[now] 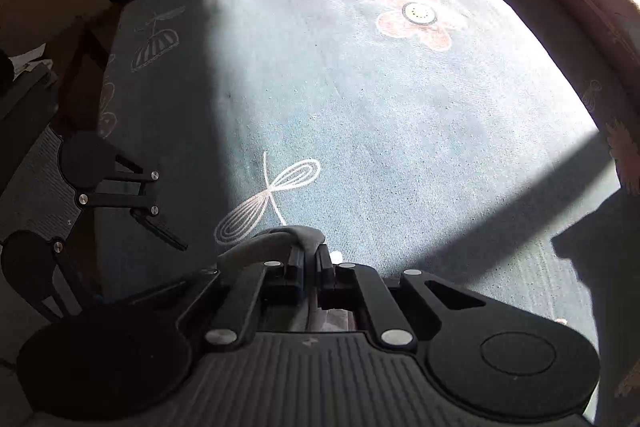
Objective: Fold clothes
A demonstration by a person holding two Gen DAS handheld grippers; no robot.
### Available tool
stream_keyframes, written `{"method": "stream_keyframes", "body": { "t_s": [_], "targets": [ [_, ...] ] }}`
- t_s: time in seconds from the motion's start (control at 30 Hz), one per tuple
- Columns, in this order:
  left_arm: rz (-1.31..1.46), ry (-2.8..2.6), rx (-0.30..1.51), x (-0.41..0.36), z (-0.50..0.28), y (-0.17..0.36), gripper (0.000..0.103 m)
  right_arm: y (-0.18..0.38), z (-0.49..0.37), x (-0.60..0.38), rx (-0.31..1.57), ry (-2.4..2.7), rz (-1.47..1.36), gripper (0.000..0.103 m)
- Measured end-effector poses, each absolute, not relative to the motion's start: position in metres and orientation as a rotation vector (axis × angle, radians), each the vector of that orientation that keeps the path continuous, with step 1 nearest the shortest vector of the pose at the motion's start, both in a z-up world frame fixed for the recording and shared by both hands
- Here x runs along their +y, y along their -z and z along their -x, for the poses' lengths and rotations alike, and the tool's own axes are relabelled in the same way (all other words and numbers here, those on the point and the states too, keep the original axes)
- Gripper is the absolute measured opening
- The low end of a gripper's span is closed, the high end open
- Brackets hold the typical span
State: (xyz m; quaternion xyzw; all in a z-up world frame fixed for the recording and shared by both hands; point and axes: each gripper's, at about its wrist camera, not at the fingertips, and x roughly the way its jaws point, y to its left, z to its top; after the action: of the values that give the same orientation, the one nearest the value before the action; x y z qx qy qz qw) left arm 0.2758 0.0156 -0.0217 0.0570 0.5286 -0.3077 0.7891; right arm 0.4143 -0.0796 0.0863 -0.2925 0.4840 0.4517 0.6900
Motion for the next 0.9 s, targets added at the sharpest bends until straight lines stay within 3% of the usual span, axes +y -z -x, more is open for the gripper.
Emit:
{"method": "stream_keyframes", "body": {
  "t_s": [0.53, 0.9],
  "targets": [
    [-0.103, 0.568, 1.121, 0.044, -0.296, 0.035, 0.071, -0.126, -0.463, -0.085, 0.901, -0.813, 0.674, 0.006],
    [-0.011, 0.648, 1.115, 0.039, -0.357, 0.074, 0.063, -0.126, -0.471, -0.095, 0.903, -0.772, 0.643, 0.006]
  ]
}}
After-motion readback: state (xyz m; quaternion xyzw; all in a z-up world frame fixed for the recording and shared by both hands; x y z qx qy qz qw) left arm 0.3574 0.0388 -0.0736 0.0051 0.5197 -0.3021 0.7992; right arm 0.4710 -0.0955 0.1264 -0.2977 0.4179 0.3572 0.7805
